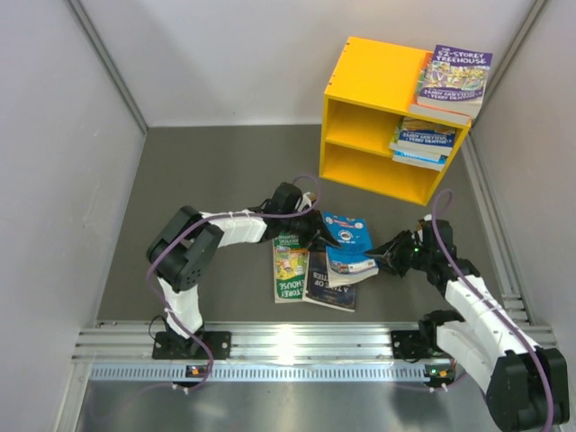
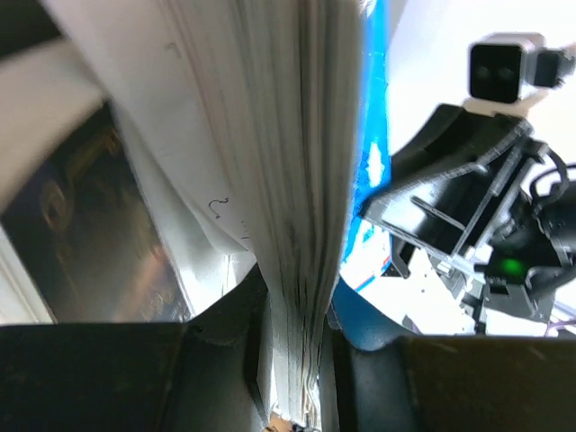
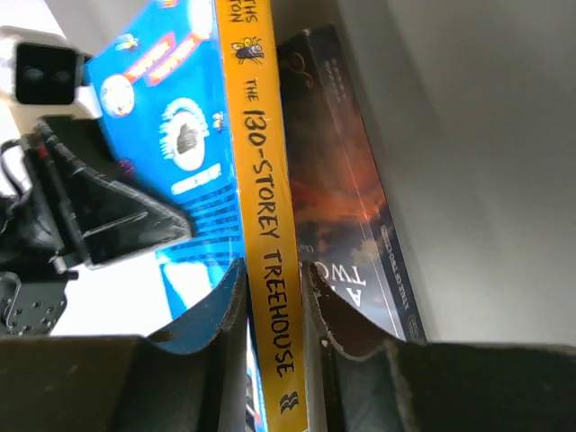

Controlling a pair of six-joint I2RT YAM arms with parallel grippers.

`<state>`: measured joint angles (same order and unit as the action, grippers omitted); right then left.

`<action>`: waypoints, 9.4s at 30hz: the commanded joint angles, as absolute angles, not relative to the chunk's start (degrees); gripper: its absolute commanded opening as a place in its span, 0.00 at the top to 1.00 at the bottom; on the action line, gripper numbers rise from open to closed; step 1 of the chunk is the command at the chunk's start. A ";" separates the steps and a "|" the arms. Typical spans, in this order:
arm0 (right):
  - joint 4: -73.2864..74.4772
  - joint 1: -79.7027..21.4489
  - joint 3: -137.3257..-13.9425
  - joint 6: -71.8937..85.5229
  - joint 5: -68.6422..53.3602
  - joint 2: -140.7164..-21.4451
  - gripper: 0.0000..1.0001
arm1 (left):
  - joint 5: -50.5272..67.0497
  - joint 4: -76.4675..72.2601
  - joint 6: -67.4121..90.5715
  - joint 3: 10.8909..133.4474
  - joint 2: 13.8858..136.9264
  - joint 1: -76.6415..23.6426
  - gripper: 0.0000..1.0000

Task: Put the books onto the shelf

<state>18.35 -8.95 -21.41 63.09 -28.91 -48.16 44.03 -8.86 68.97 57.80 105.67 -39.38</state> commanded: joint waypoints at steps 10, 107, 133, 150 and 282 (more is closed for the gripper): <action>15.03 -9.14 -36.55 59.95 -26.46 -60.28 1.00 | 36.92 11.05 53.71 73.39 104.77 -40.25 0.40; 66.18 6.33 -60.37 36.22 -7.48 -33.22 0.09 | -3.87 36.65 52.38 118.29 142.81 -47.11 0.43; 73.04 6.24 -60.82 30.85 -1.93 -31.38 0.06 | -5.63 24.45 46.06 138.43 152.32 -40.87 0.30; 74.88 6.24 -59.06 26.81 -3.43 -30.15 0.06 | -14.05 8.19 48.60 139.14 154.34 -39.20 0.01; 23.64 -4.66 -32.87 55.64 -29.18 -58.62 1.00 | -24.70 15.57 18.99 64.52 87.53 -75.58 0.01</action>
